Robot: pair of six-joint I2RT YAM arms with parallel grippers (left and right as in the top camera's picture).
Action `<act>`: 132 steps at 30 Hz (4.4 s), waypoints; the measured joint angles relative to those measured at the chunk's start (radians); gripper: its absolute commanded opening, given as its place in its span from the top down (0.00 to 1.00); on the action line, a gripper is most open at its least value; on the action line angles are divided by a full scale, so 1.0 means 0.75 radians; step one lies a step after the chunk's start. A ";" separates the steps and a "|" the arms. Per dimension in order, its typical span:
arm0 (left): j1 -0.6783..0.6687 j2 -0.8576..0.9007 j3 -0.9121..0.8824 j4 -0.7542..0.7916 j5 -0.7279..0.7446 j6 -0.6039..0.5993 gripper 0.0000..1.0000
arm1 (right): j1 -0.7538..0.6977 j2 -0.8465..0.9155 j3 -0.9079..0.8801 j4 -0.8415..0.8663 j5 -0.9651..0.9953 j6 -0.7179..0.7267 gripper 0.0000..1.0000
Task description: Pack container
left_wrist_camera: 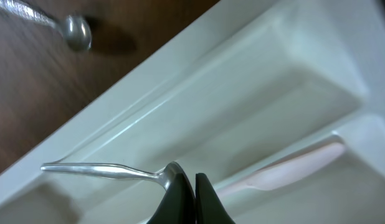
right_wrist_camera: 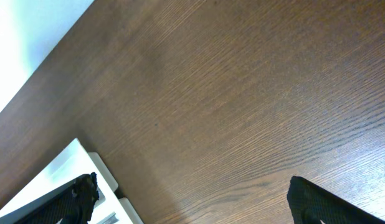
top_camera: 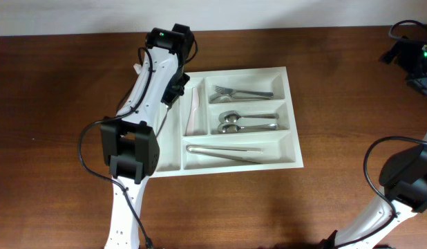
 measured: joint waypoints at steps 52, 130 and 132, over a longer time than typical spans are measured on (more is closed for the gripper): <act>0.485 -0.119 0.139 -0.049 0.069 0.950 0.26 | 0.000 0.000 0.000 0.000 0.000 -0.001 0.01; 0.692 0.006 -0.510 0.205 1.006 3.172 0.16 | 0.000 0.000 0.000 0.000 0.000 -0.001 0.01; 0.694 0.010 -0.510 0.206 1.007 3.173 0.18 | 0.000 0.000 0.000 0.001 0.000 -0.001 0.01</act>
